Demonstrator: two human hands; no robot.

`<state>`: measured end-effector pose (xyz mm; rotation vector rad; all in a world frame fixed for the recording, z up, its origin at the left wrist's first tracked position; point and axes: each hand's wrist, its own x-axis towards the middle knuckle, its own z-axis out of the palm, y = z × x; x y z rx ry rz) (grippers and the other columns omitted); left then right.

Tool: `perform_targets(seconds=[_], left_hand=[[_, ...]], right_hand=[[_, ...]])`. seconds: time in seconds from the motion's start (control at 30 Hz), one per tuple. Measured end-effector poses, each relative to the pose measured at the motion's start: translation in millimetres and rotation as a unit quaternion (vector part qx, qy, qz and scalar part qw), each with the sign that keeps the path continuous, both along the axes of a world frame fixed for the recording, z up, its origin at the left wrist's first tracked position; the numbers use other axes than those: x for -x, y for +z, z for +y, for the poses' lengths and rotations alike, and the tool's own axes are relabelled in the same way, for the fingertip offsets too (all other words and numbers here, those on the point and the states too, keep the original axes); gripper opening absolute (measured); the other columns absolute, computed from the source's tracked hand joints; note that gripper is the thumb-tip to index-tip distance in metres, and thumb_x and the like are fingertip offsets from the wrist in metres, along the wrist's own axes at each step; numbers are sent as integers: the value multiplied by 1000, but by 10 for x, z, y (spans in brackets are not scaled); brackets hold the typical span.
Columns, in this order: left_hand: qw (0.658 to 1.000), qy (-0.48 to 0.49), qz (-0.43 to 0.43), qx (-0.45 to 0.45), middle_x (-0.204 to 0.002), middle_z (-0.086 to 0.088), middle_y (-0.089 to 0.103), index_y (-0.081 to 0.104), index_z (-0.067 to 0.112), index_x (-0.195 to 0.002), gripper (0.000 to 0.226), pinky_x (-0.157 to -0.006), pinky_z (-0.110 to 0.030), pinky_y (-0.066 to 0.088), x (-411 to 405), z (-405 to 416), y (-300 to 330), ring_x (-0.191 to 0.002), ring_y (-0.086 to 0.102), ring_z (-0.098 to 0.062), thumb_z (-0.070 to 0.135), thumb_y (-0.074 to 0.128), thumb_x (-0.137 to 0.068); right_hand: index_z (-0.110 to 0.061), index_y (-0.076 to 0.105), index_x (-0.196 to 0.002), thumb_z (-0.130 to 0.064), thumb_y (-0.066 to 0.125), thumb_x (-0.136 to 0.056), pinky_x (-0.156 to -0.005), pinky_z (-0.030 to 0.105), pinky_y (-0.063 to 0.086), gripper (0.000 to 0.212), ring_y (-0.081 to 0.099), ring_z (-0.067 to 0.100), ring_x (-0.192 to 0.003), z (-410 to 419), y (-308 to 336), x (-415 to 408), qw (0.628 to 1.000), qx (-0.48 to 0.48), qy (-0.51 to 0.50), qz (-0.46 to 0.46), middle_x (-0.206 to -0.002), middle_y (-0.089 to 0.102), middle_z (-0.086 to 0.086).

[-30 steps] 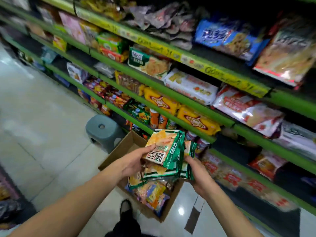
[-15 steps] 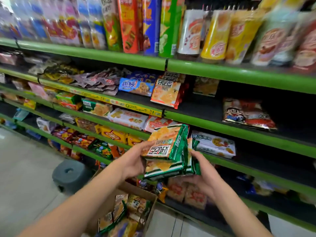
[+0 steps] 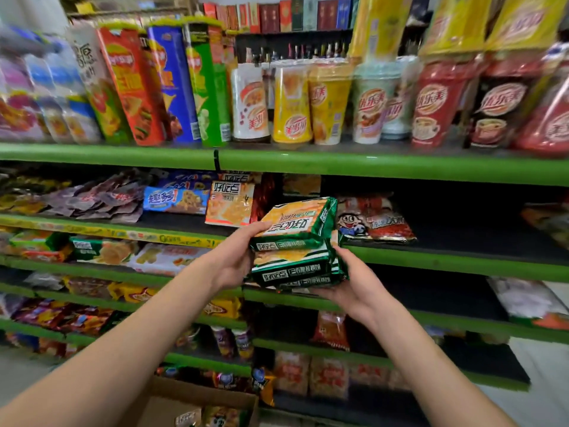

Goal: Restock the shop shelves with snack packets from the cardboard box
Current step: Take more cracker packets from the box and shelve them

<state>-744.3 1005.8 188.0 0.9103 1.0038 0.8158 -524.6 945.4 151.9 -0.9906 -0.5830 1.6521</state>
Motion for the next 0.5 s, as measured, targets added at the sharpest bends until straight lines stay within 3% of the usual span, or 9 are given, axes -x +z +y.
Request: perform_targets(seconds=[0.1,0.17,0.23,0.3,0.37,0.43,0.5], left_hand=[[999,-27,31,-7,-102,-9,77,75,23,-98,25,-63,-30,58,-145,282,78,-79,75,-23,44,63,-88],[999,-39,38,-5,-97,-10,77,78,24,-82,28,-66,-34,59,-187,470,129,-77,75,-25,46,62,-88],[999,-38,29,-4,-96,-12,77,76,19,-82,29,-73,-37,59,-198,678,175,-78,74,-28,44,62,-88],[999,-31,26,2,-93,-13,76,72,18,-85,28,-77,-39,57,-182,868,195,-77,73,-30,44,64,-87],[999,-29,28,2,-89,-12,76,70,18,-86,27,-77,-41,56,-153,1037,174,-77,72,-30,44,63,-87],[999,-29,25,3,-84,-10,75,70,19,-83,26,-74,-41,57,-134,1180,113,-73,72,-28,42,61,-89],[999,-21,27,-5,-77,-6,75,70,20,-86,23,-61,-37,58,-132,1296,45,-64,72,-23,40,61,-91]], right_hand=[[-9,64,-124,-33,52,-99,-70,45,60,36,70,33,-104,224,32,-84,1000,4,-14,2,-116,71,18],[-9,63,-124,-32,52,-100,-73,47,60,36,70,33,-103,407,50,-99,1000,2,-24,4,-116,71,19],[-10,62,-124,-33,49,-101,-80,51,59,35,71,34,-102,603,71,-80,1000,-5,-26,-8,-117,70,19],[-13,60,-127,-38,48,-101,-80,49,59,38,72,34,-98,802,92,-64,998,-8,-13,-58,-115,72,17],[-19,53,-136,-46,45,-101,-66,37,59,45,75,30,-80,959,119,-42,983,14,12,-183,-118,70,18],[-22,48,-141,-43,37,-103,-49,28,50,45,67,22,-59,1117,169,-45,916,24,32,-399,-105,68,24],[-10,60,-125,-32,32,-105,-48,29,40,42,59,20,-59,1295,206,-97,794,-17,41,-606,-83,64,15]])
